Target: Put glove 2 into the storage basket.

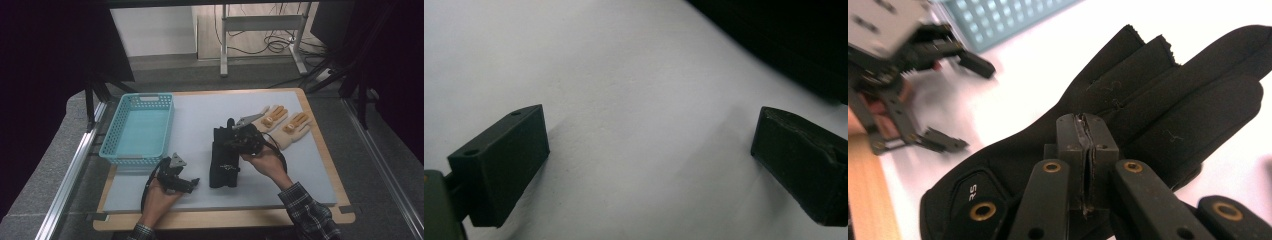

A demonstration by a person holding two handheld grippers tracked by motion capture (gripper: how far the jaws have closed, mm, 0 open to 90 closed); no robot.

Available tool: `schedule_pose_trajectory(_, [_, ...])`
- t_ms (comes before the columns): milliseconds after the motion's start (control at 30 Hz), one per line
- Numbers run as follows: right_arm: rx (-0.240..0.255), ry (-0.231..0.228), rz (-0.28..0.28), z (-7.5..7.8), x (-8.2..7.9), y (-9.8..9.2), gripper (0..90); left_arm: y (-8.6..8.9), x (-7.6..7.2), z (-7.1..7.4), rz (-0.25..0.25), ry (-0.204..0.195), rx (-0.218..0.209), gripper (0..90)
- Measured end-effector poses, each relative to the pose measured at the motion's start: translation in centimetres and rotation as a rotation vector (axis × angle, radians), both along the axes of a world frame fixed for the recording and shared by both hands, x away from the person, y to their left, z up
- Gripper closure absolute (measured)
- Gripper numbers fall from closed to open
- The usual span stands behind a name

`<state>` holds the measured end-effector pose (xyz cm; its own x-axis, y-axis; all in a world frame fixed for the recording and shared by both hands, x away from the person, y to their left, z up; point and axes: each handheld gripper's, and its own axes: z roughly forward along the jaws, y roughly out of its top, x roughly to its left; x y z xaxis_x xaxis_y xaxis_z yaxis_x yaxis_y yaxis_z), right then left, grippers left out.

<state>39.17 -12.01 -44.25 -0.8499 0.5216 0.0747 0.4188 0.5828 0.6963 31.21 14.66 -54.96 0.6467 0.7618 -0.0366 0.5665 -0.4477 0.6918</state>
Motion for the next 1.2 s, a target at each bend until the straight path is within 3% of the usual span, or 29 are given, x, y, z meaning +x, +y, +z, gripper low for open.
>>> schedule_pose_trajectory(67, [-0.022, 0.024, 0.005, -1.6, 0.5, 0.3, 86.6, 0.0, 0.0, 0.0, 0.0, 0.0, 0.0, 2.4])
schedule_pose_trajectory(200, [-0.041, 0.036, -0.002, -2.9, 0.9, 0.7, 86.5, 0.0, 0.0, 0.0, -0.003, -0.001, 0.001, 2.4])
schedule_pose_trajectory(267, [-0.081, 0.037, -0.032, -4.1, 1.2, 0.9, 86.4, 0.0, 0.0, 0.0, 0.0, -0.003, -0.002, 2.4])
schedule_pose_trajectory(367, [-0.078, 0.046, -0.038, -5.0, 1.1, 0.8, 84.9, 0.0, 0.0, 0.0, 0.0, -0.002, -0.003, 2.4])
schedule_pose_trajectory(433, [-0.077, 0.042, -0.037, -5.2, 1.1, 0.8, 83.4, 0.0, 0.0, 0.0, 0.0, -0.002, -0.003, 2.4])
schedule_pose_trajectory(533, [-0.07, 0.028, -0.045, -5.2, 0.9, 0.7, 66.5, 0.0, 0.0, 0.0, 0.0, -0.002, -0.003, 2.4])
schedule_pose_trajectory(667, [-0.037, -0.025, -0.062, -3.7, 0.8, -0.6, 56.5, 0.0, 0.0, 0.0, -0.001, -0.003, -0.002, 2.4])
schedule_pose_trajectory(767, [-0.038, -0.032, -0.065, -3.2, 0.8, -1.4, 58.6, 0.0, 0.0, 0.0, -0.001, -0.003, -0.001, 2.4])
schedule_pose_trajectory(900, [-0.036, -0.023, -0.073, -3.4, 0.6, -3.1, 74.7, 0.0, 0.0, 0.0, 0.0, -0.003, -0.001, 2.6])
schedule_pose_trajectory(933, [-0.036, -0.024, -0.071, -3.8, 0.3, -3.9, 82.4, 0.0, 0.0, 0.0, 0.0, -0.004, 0.0, 2.6])
schedule_pose_trajectory(1067, [-0.028, -0.016, -0.072, -5.0, -0.5, -5.2, 88.6, 0.0, 0.0, 0.0, 0.002, -0.001, -0.001, 2.6])
schedule_pose_trajectory(1200, [-0.018, -0.013, -0.063, -5.7, -1.2, -5.8, 88.7, 0.0, 0.0, 0.0, 0.002, -0.001, 0.0, 2.6])
